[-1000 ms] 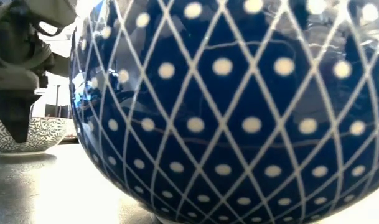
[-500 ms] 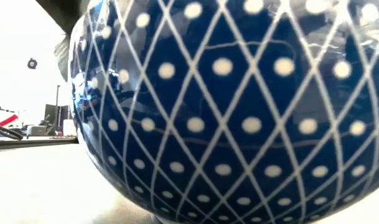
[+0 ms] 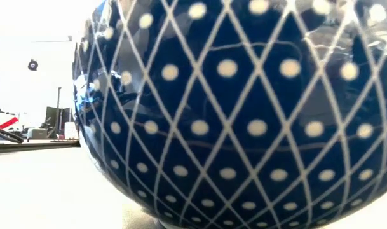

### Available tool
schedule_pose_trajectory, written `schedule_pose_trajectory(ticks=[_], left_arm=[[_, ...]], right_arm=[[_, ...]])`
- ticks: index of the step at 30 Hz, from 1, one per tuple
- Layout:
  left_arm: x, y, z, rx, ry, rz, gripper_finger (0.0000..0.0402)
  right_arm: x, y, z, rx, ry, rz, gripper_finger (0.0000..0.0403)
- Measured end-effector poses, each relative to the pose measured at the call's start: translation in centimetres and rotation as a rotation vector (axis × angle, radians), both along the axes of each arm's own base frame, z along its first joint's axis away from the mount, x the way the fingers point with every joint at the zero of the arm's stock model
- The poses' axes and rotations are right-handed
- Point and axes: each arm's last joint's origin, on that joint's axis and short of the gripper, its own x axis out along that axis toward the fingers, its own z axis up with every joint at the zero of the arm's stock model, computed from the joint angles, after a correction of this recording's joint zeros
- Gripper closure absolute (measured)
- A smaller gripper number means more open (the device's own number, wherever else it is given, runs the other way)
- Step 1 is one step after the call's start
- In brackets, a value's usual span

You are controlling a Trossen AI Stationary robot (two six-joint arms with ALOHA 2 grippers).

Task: Place and stack bowls onto a shelf
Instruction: Stack the gray patterned bowl on the orange patterned bowl on the shelf

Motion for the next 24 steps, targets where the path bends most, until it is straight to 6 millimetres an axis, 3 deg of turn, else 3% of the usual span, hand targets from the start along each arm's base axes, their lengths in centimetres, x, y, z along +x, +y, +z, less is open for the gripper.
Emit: schedule_pose_trajectory(ticks=[8,15,24], left_arm=[[1.0,1.3,0.2,0.132,-0.023,-0.114,0.0398],[2.2,3.2,0.0,0.035,-0.020,-0.314,0.0398],[3.5,5.3,0.5,-0.036,-0.094,-0.505,0.0398]], right_arm=[[0.4,1.0,-1.1,-0.051,0.015,0.342,0.0236],[1.5,1.7,-2.4,-0.046,0.080,0.247,0.0236],[1.1,3.3,-3.8,-0.175,0.161,0.510,0.0248]])
